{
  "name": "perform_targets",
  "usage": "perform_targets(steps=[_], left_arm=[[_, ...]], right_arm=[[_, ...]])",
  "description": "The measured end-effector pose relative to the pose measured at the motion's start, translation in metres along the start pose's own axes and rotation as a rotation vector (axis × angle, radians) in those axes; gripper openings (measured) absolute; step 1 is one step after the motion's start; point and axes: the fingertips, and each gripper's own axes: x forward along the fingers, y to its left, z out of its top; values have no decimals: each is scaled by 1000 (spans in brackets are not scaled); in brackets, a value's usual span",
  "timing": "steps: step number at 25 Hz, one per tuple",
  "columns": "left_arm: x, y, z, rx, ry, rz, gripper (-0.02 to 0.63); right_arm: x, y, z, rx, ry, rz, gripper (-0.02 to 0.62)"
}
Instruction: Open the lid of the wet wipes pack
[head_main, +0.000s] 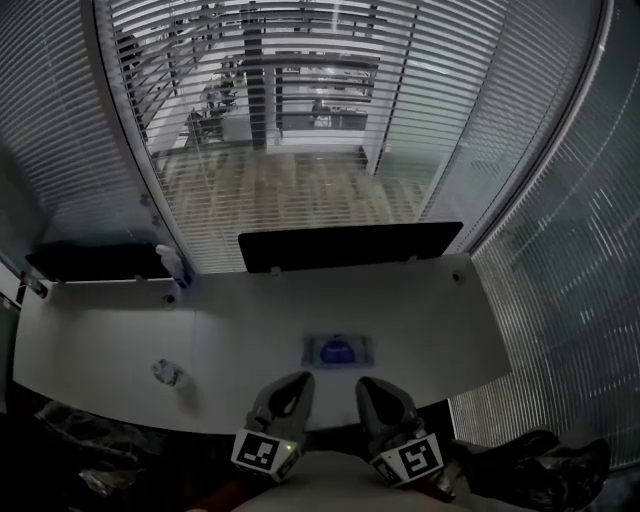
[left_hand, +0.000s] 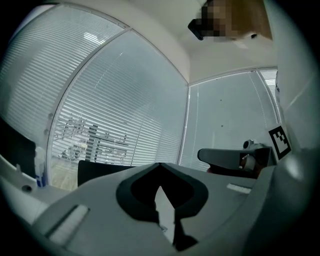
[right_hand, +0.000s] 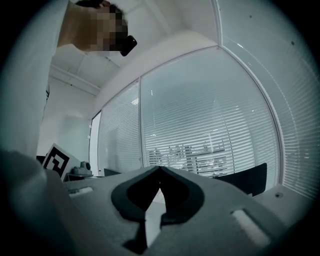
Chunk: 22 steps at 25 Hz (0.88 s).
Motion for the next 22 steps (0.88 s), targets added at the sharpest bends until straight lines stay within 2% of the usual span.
perform_targets(steps=[9, 15, 22], left_arm=[[11, 19, -1, 0, 16, 38, 3], [24, 14, -1, 28, 9, 49, 3], [55, 0, 9, 22, 6, 88, 3]], right_arm=[[26, -12, -5, 18, 18, 23, 2], [30, -25, -6, 17, -4, 51, 1], [32, -59, 10, 19, -12, 71, 0]])
